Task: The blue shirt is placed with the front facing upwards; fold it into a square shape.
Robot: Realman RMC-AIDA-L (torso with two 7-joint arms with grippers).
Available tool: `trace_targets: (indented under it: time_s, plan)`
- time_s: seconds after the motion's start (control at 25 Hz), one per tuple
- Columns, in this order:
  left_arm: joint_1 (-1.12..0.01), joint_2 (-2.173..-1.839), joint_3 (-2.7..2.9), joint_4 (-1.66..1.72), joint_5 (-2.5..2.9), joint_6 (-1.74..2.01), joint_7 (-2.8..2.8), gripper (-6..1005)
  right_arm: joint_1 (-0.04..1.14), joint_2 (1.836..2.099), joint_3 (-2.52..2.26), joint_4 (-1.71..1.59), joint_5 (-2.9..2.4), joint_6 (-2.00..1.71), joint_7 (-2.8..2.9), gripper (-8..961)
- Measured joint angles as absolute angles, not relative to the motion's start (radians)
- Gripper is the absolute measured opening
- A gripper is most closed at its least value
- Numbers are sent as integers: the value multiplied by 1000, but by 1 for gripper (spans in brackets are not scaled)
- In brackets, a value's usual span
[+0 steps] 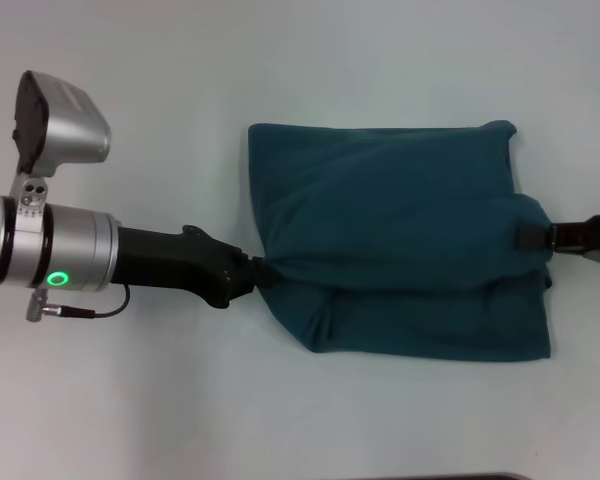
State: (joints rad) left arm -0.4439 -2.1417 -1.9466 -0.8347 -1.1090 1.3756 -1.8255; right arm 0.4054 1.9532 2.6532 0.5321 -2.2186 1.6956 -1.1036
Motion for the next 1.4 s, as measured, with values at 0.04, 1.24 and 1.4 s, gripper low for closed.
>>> trace_targets:
  time_s: [0.04,1.24,1.4]
  plan:
    - [-443,-2141,-1948,-835,-1109,1376,-1826,18,401,1952,2653,532,-2219,1703,-1104,84]
    - [-445,-2139,-2029,-914,-1069,1391,-1869,22,396,1944,2557,541,-2286,1803,-1155,90]
    - [-445,-2143,-2034,-914,-1068,1383,-1870,23,404,1945,2540,544,-2286,1812,-1160,91]
